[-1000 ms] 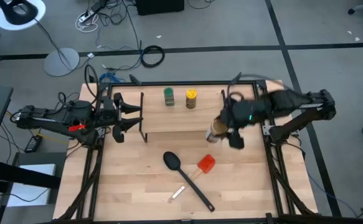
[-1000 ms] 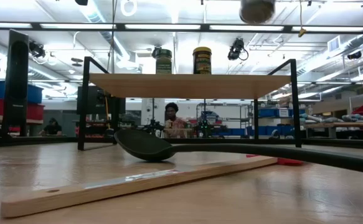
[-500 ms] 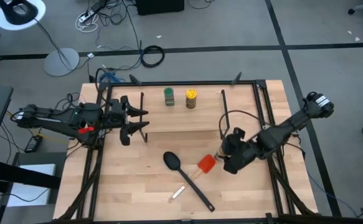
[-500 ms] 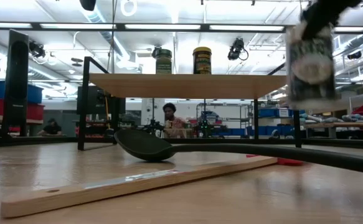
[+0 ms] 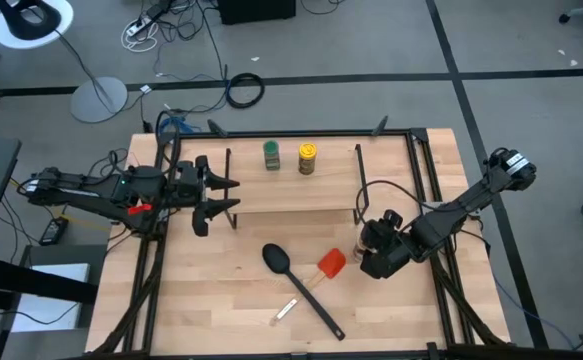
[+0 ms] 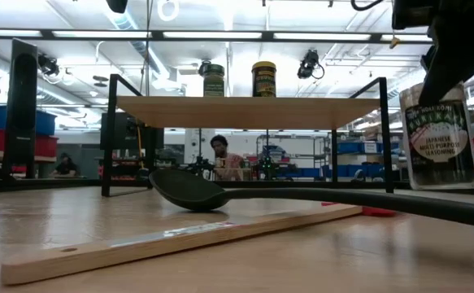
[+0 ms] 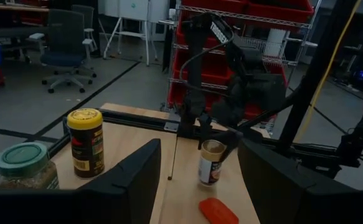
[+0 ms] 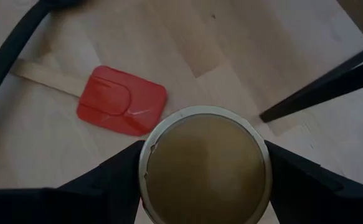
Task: Shelf spices
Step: Remove the brown seasoning bottle from the shelf, then remove the yellow seasoning bottle from the shelf
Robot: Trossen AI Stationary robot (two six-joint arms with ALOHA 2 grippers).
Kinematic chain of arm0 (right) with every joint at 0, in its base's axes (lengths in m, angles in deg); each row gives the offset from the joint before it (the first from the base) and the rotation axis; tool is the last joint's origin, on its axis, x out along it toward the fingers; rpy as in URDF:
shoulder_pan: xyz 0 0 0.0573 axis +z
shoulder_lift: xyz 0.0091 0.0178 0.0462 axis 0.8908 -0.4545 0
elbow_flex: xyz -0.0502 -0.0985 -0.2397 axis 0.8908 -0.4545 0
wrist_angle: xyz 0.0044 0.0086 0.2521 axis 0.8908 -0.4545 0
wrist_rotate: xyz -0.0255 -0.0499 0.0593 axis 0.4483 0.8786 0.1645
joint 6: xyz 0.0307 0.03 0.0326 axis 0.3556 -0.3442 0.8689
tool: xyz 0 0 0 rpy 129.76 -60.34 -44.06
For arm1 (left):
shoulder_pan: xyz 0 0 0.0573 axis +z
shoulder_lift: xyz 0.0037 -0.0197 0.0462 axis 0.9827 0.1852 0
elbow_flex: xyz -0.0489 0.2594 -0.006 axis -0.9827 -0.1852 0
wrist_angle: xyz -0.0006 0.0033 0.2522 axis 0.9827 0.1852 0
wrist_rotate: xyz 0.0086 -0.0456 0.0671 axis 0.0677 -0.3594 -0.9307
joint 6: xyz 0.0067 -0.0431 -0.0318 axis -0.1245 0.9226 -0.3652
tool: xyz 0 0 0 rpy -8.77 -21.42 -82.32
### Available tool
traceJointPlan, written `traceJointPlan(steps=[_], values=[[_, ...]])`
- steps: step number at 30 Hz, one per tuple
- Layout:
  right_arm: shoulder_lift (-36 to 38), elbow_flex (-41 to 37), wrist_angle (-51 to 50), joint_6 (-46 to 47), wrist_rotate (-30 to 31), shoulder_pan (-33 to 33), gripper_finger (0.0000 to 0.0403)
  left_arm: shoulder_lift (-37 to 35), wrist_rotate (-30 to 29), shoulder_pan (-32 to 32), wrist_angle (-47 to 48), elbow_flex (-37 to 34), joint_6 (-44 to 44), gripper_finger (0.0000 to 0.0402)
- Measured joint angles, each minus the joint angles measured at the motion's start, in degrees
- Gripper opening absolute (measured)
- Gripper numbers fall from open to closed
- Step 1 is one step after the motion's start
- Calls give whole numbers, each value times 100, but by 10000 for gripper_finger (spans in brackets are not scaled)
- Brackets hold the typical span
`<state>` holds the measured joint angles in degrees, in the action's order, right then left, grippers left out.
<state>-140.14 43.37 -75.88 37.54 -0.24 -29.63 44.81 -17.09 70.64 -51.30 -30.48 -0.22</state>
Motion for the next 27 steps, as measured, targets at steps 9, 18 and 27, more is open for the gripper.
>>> traceJointPlan(steps=[9,18,27], values=[[2,-20,187,-97,-76,-6,293,0,-2,0,-3,0,-37,219],[4,-20,255,-102,-34,-13,340,0,-1,0,-1,0,-37,219],[4,384,303,-717,1,-35,348,0,-1,0,-4,0,-38,219]])
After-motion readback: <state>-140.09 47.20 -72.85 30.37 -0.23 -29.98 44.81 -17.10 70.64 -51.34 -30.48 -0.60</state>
